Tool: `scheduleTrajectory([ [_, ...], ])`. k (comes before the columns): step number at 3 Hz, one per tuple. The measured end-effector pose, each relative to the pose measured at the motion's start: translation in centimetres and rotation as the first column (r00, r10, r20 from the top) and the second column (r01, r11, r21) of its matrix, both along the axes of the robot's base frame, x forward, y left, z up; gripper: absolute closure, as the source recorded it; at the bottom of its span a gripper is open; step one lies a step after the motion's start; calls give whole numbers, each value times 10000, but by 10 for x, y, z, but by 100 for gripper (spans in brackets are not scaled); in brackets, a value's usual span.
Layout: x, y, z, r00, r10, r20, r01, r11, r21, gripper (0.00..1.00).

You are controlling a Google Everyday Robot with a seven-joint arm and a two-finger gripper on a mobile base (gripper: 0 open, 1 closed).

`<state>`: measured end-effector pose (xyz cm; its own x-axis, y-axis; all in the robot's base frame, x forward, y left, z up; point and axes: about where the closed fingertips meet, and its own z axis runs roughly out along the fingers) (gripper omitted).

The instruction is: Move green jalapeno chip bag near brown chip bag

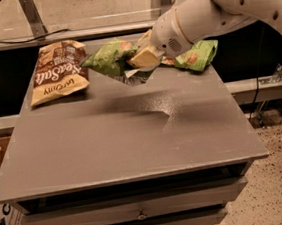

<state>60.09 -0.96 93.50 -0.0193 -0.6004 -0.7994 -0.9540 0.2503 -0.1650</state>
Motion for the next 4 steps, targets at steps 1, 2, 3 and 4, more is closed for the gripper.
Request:
scheduleTrajectory([
  [1, 25, 10, -8, 10000, -56, 9, 56, 9999, 92, 100],
  [2, 39, 16, -12, 10000, -85, 11, 85, 9999, 143, 100],
  [3, 46, 20, -15, 10000, -89, 11, 89, 9998, 172, 100],
  [4, 66, 66, -33, 9990, 370, -256, -361, 9988, 344, 100],
])
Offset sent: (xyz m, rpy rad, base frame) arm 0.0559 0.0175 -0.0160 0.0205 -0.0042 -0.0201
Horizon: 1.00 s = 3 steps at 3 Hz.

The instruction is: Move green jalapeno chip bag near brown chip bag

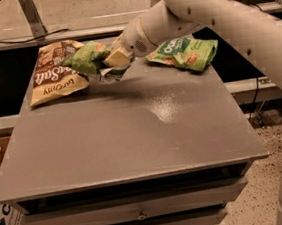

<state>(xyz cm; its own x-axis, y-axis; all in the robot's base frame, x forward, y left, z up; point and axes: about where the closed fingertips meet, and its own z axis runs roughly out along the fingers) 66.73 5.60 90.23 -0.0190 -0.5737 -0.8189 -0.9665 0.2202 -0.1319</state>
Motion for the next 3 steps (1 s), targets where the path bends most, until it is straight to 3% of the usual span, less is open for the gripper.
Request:
scheduleTrajectory([
  [1, 12, 49, -10, 9985, 532, -157, -529, 9983, 230, 100],
  [2, 18, 80, -16, 9959, 879, -233, -869, 9955, 381, 100],
  [3, 21, 96, -19, 9939, 1068, -271, -1055, 9934, 461, 100],
])
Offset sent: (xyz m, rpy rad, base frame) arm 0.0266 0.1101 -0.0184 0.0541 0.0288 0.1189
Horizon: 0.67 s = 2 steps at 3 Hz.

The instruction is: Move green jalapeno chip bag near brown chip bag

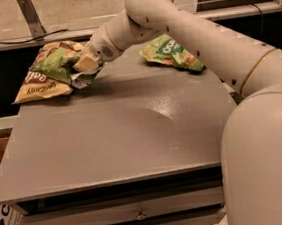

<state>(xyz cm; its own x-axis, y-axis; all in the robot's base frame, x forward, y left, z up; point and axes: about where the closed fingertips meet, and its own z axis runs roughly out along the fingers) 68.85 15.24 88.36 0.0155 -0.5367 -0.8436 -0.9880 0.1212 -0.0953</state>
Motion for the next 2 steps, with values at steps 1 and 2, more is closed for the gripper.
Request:
scheduleTrajectory([
  [1, -5, -21, -3, 9995, -310, 20, 310, 9986, -423, 87],
  [2, -24, -57, -4, 9969, -781, 98, 787, 9912, -1069, 64],
])
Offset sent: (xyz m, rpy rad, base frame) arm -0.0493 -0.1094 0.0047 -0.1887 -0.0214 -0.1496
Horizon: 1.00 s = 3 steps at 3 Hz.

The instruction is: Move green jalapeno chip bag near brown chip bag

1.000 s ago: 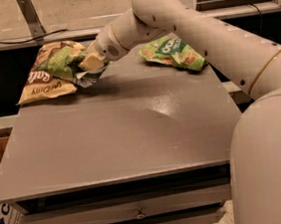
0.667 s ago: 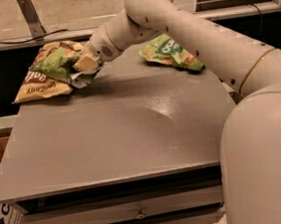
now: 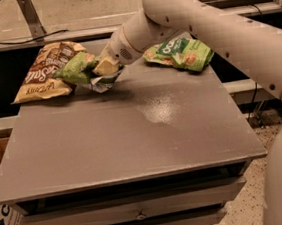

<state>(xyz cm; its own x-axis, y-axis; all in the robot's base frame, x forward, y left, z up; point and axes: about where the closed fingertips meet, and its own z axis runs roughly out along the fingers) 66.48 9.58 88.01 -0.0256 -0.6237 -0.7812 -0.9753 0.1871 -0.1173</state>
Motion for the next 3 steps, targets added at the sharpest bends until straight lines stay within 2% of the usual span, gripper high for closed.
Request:
scheduleTrajectory([
  [2, -40, -44, 16, 9968, -758, 271, 773, 9952, -600, 16],
  [3, -59, -39, 24, 9971, -657, 384, 683, 9952, -706, 0],
])
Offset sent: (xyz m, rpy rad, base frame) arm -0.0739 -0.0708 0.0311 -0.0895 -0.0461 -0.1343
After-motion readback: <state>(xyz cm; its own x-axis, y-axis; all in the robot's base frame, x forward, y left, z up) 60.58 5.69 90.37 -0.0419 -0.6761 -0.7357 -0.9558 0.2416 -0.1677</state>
